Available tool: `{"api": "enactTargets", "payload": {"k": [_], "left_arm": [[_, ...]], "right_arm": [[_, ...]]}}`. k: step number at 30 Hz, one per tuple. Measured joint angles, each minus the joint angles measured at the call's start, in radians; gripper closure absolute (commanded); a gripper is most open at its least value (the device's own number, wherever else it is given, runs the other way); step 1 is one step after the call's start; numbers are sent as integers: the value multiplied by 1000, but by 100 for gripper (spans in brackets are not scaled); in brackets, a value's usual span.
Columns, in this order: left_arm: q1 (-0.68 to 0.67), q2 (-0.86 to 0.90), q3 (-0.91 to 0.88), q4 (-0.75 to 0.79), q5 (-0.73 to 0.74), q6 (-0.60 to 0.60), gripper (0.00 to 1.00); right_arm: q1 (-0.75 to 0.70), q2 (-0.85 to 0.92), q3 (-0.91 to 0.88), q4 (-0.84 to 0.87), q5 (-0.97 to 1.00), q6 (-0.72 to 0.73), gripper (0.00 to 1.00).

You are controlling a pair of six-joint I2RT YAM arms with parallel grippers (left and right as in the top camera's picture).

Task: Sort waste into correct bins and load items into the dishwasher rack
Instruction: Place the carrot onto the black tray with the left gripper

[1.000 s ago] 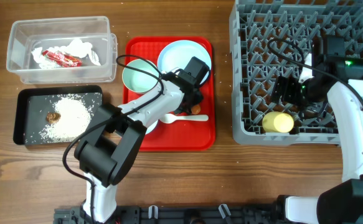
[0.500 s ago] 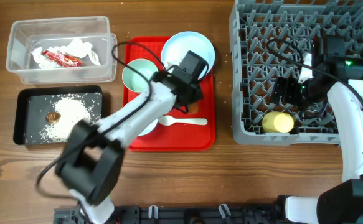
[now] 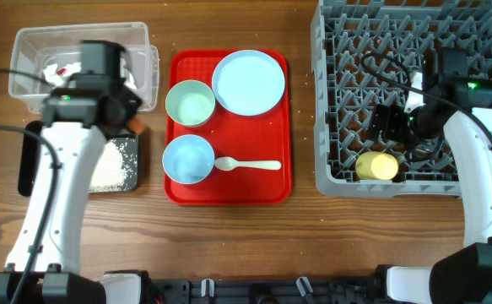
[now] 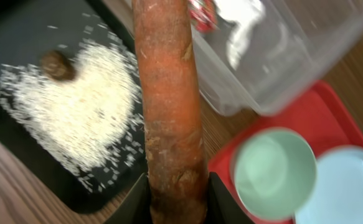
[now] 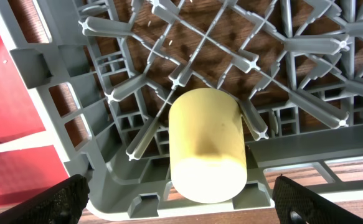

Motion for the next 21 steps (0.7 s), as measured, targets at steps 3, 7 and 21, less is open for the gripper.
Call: {"api": "enactTargets", "payload": {"k": [3, 7, 21], "left_arm": [[126, 26, -38, 43, -5, -26, 87], [235, 107, -181, 172, -10, -97, 85], [259, 220, -336, 294, -10, -106, 27]], "right_arm": [[0, 0, 0, 1, 0, 0, 3], [0, 0, 0, 0, -10, 0, 3], [0, 0, 0, -1, -27, 0, 3]]}}
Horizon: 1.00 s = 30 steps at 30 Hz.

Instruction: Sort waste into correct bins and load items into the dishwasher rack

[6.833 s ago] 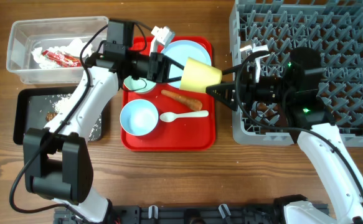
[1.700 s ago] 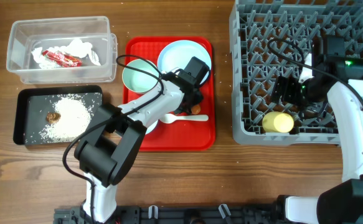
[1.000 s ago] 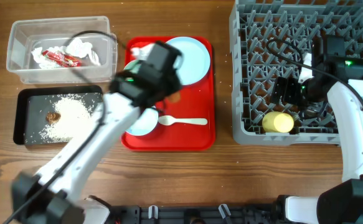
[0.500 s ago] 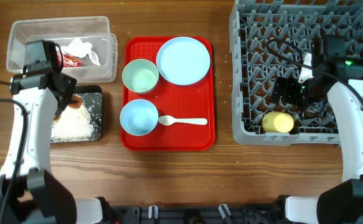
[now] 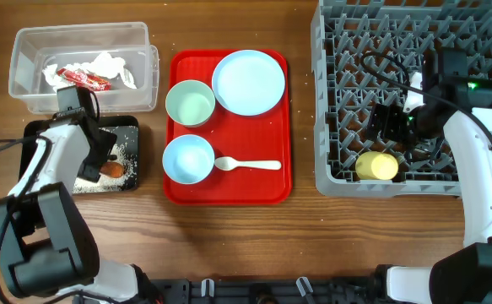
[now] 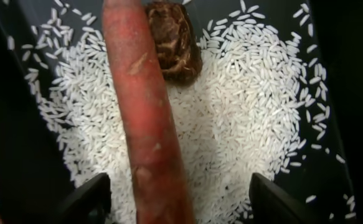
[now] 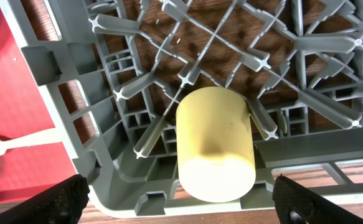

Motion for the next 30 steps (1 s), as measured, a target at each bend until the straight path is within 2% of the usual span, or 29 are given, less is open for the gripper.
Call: {"api": "enactTargets", "payload": {"k": [5, 8, 9, 10, 13, 15, 20, 26, 27, 30], "left_arm": [[0, -124, 92, -79, 8, 87, 21], [0, -254, 147, -37, 167, 257, 20], [-6, -287, 149, -4, 235, 353, 21], [-34, -332, 158, 14, 332, 399, 21], [-155, -345, 187, 9, 425, 491, 19], [-266, -319, 215, 5, 432, 527, 15], [-532, -167, 343, -2, 322, 584, 16], [-589, -27, 347, -10, 231, 672, 14], [-592, 6, 347, -11, 225, 682, 14], [-592, 54, 347, -28, 222, 692, 5]], "right_arm": [[0, 0, 0, 0, 0, 0, 2], [0, 0, 0, 0, 0, 0, 3], [0, 0, 0, 1, 0, 0, 3], [0, 0, 0, 2, 0, 0, 2], [0, 0, 0, 2, -1, 0, 3], [0, 0, 0, 4, -3, 0, 2], [0, 0, 0, 4, -4, 0, 3], [0, 0, 0, 5, -6, 0, 3], [0, 0, 0, 9, -10, 0, 4], [2, 0, 0, 49, -69, -3, 13]]}}
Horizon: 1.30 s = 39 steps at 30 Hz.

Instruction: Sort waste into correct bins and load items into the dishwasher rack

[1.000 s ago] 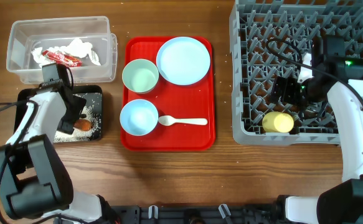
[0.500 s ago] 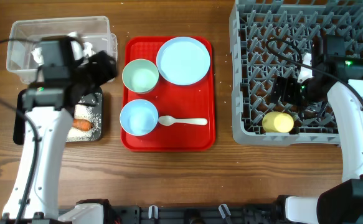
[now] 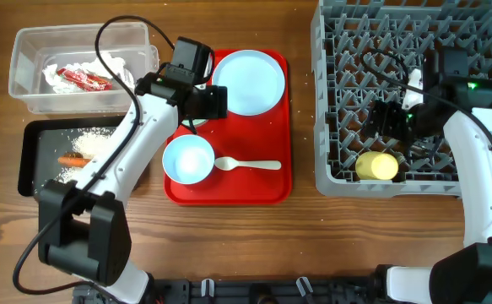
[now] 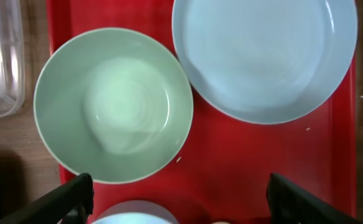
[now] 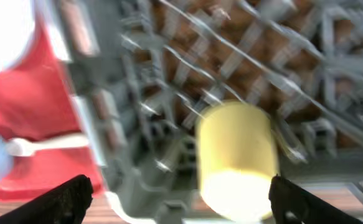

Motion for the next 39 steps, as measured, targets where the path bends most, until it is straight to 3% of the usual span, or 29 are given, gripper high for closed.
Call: {"api": "enactTargets", "payload": {"k": [1, 3, 5, 10, 13, 17, 23, 27, 29, 31, 35, 36, 39], "left_arm": [[2, -2, 3, -19, -3, -6, 0], [32, -13, 6, -55, -3, -33, 0], [124, -66, 6, -99, -7, -51, 0], [349, -152, 15, -184, -53, -61, 0], [460, -152, 15, -193, -83, -61, 0], [539, -152, 15, -193, -96, -64, 0], [550, -152, 15, -193, -97, -65, 0], [550, -152, 15, -193, -97, -66, 0], [550, -152, 15, -193, -97, -68, 0], [550, -152, 15, -193, -96, -68, 1], [550, -152, 15, -193, -97, -68, 0], [550, -152, 15, -193, -97, -68, 0], [550, -152, 15, -193, -97, -68, 0]], "right_arm": [[12, 0, 1, 61, -68, -3, 13], [82, 0, 4, 204, -168, 24, 11], [233, 1, 6, 382, -195, 107, 10], [612, 126, 15, 745, -74, 382, 15], [674, 279, 15, 877, -18, 506, 21], [686, 397, 14, 968, 28, 612, 27], [746, 496, 14, 1047, 128, 715, 38], [790, 555, 14, 1096, 148, 739, 53], [801, 577, 14, 1104, 150, 754, 70], [801, 596, 14, 1096, 151, 764, 80], [801, 597, 15, 1076, 153, 771, 87], [801, 597, 14, 1063, 153, 771, 95], [791, 597, 15, 1028, 153, 763, 96]]}}
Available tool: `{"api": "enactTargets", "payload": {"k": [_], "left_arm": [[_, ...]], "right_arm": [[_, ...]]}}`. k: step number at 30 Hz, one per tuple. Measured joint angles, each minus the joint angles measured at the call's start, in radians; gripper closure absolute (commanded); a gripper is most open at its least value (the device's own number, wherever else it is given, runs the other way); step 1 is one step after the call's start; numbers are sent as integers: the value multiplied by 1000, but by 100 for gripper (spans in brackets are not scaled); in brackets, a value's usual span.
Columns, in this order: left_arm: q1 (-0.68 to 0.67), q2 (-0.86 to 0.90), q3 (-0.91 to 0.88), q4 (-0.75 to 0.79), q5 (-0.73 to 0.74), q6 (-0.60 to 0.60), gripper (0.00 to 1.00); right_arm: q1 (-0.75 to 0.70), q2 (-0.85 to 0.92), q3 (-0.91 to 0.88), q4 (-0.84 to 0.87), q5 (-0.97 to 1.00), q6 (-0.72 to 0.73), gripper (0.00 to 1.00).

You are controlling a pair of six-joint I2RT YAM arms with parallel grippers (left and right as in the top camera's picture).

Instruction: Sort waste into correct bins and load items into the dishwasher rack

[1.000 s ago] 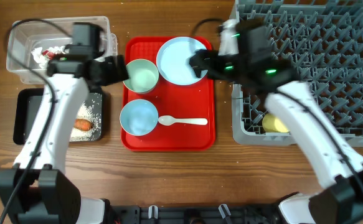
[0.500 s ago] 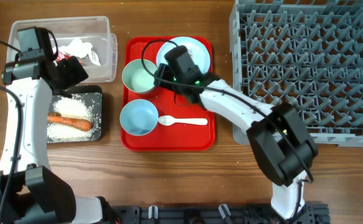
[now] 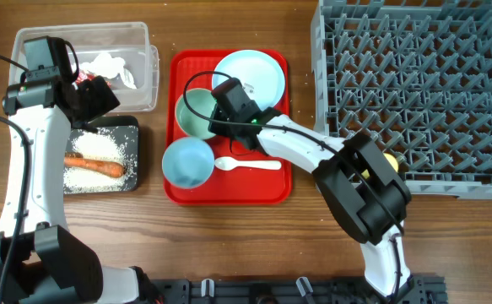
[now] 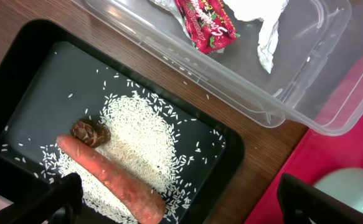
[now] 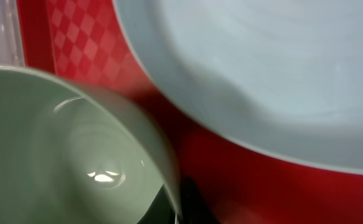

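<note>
On the red tray (image 3: 229,190) stands a pale green bowl (image 3: 193,118). My right gripper (image 3: 218,118) reaches across and is shut on its right rim; in the right wrist view the bowl's rim (image 5: 162,155) runs down between the fingers of the gripper (image 5: 175,208). The light blue plate (image 5: 262,68) lies just beyond. My left gripper (image 4: 184,202) hangs open over the edge between the clear bin (image 4: 306,99) and the black tray (image 4: 19,112). In that tray a carrot (image 4: 106,180) and a brown lump (image 4: 89,132) lie on rice.
A blue bowl (image 3: 186,162) and a white spoon (image 3: 250,164) also sit on the red tray. The clear bin holds a red wrapper (image 4: 206,25) and crumpled paper (image 4: 268,31). The grey dishwasher rack (image 3: 414,84) stands at the right, a yellow cup (image 3: 390,160) showing behind my right arm.
My right gripper was open over the yellow cup in the rack; now it is shut on the green bowl's rim. My left gripper has moved from above the green bowl to the bin and black tray.
First my left gripper held the carrot near the bins. Then it was open with the carrot lying on the rice, then over the red tray, now back by the bins. My right gripper stayed open over the yellow cup, and now grips the green bowl.
</note>
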Motion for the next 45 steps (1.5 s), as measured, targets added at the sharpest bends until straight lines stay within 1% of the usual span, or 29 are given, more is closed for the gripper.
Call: {"api": "enactTargets", "payload": {"k": [5, 7, 11, 12, 14, 15, 16, 17, 18, 20, 22, 24, 25, 28, 30, 32, 34, 36, 40, 45], "left_arm": [[0, 0, 0, 0, 0, 0, 0], [0, 0, 0, 0, 0, 0, 0], [0, 0, 0, 0, 0, 0, 0], [0, 0, 0, -1, 0, 0, 0], [0, 0, 0, -3, 0, 0, 0], [0, 0, 0, -3, 0, 0, 0], [0, 0, 0, -3, 0, 0, 0], [0, 0, 0, -3, 0, 0, 0], [0, 0, 0, -3, 0, 0, 0], [0, 0, 0, -2, 0, 0, 0], [0, 0, 0, -2, 0, 0, 0], [0, 0, 0, -3, 0, 0, 0], [0, 0, 0, -1, -1, 0, 0], [0, 0, 1, -1, -1, 0, 0], [0, 0, 1, 0, 0, 0, 0], [0, 0, 1, -2, 0, 0, 0], [0, 0, 1, -3, 0, 0, 0], [0, 0, 1, -2, 0, 0, 0], [0, 0, 1, -2, 0, 0, 0], [0, 0, 1, -3, 0, 0, 0]], "right_arm": [[-18, -19, 0, -33, -3, -66, 96], [-29, -68, 0, -49, -3, -100, 96], [-84, -299, 0, -140, 11, -200, 96], [-113, -403, 2, -188, 43, -220, 96], [-175, -560, 6, -375, 180, -288, 95], [-204, -610, 8, -419, 254, -310, 96], [-241, -659, 10, -488, 383, -337, 96], [-261, -676, 11, -529, 468, -349, 96], [-283, -680, 11, -563, 593, -368, 96], [-303, -647, 11, -596, 783, -397, 95], [-319, -592, 11, -546, 935, -439, 95], [-340, -513, 9, -395, 1039, -530, 95], [-350, -473, 4, -291, 1070, -609, 96], [-370, -335, -2, 78, 1134, -921, 96], [-371, -232, -4, 315, 1188, -1175, 96], [-371, -169, -3, 462, 1218, -1343, 96], [-371, -117, -3, 515, 1232, -1476, 96], [-374, -77, -3, 518, 1243, -1555, 96], [-385, -69, -3, 522, 1254, -1595, 96], [-391, -69, -3, 525, 1256, -1594, 96]]}}
